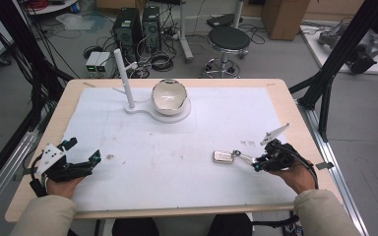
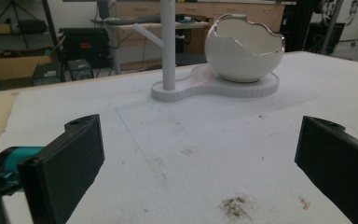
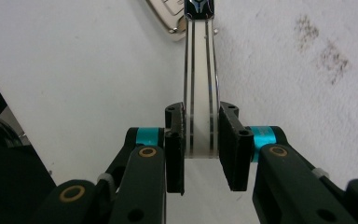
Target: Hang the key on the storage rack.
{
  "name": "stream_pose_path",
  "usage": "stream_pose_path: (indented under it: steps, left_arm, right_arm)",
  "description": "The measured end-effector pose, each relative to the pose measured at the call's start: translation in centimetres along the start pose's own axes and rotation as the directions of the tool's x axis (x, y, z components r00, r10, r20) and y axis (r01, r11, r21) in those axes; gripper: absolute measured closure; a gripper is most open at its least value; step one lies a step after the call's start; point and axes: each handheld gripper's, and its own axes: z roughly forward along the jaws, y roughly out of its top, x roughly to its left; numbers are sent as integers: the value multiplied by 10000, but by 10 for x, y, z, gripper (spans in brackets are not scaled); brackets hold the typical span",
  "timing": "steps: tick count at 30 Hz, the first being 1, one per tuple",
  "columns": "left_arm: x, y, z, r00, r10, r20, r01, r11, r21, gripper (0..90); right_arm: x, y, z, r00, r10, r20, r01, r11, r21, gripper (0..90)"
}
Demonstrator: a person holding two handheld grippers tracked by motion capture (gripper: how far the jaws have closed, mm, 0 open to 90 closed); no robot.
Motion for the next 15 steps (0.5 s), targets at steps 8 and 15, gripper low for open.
stream_pose_path:
  steps: [8, 15]
  left_arm:
    - [2, 43, 10, 9919, 616, 1113, -622, 9981, 16, 17]
    - [-6, 89, 26, 9621, 1603, 2207, -1622, 9867, -97, 17]
  right_arm:
    - [2, 16, -11, 9970, -612, -465, 554, 9917, -1162, 741]
    - [5, 30, -22, 9872, -1341, -861, 1133, 9705, -2128, 741]
